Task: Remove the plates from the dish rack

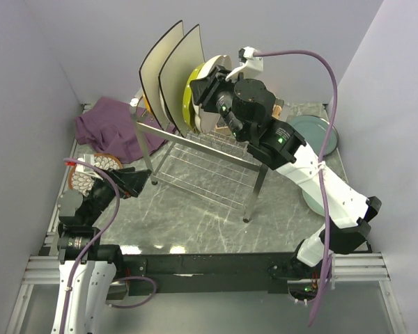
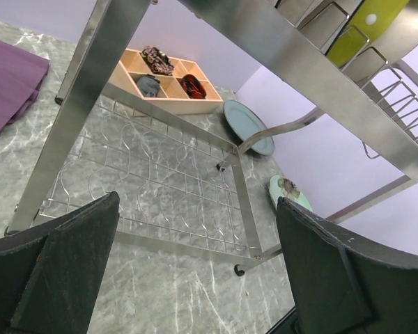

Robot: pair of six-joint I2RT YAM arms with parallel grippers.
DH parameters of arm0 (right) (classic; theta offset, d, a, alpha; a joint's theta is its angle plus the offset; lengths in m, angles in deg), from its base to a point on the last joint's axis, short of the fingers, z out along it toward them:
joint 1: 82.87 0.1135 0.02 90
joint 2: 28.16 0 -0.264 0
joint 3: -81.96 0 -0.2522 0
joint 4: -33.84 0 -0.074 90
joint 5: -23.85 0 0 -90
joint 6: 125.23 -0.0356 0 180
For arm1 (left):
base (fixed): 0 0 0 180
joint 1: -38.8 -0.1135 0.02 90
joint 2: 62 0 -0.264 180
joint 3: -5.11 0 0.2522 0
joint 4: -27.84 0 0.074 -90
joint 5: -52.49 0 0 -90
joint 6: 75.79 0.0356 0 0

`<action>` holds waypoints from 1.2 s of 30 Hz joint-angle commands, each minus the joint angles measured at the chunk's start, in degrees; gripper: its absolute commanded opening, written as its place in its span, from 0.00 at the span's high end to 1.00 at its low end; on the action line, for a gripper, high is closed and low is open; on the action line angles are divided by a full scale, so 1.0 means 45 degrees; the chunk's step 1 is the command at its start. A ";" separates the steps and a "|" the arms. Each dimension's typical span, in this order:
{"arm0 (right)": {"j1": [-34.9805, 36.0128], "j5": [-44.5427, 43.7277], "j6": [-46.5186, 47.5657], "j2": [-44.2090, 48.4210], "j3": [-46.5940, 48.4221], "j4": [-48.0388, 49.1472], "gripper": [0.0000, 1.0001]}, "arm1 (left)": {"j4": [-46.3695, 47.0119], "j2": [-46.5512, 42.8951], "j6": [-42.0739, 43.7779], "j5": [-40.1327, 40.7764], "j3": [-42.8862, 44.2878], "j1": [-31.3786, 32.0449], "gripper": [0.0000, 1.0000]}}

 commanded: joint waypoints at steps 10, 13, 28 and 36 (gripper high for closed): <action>-0.0326 0.0239 -0.0247 0.1877 -0.1779 0.1761 0.92 | 0.0477 -0.0034 -0.0158 0.0171 0.0102 0.0007 0.00; -0.0326 0.0199 -0.0111 0.2638 -0.2540 0.2386 1.00 | 0.0964 -0.0053 -0.0430 -0.0100 -0.0131 0.0007 0.01; -0.0326 0.1821 0.1355 0.4341 -0.3499 0.4184 1.00 | 0.0926 0.0981 -0.0393 0.0230 0.0473 0.0007 0.01; -0.0326 0.1918 0.1823 0.4575 -0.2796 0.4028 1.00 | 0.0185 0.1255 0.0056 0.0699 0.0941 0.0007 0.01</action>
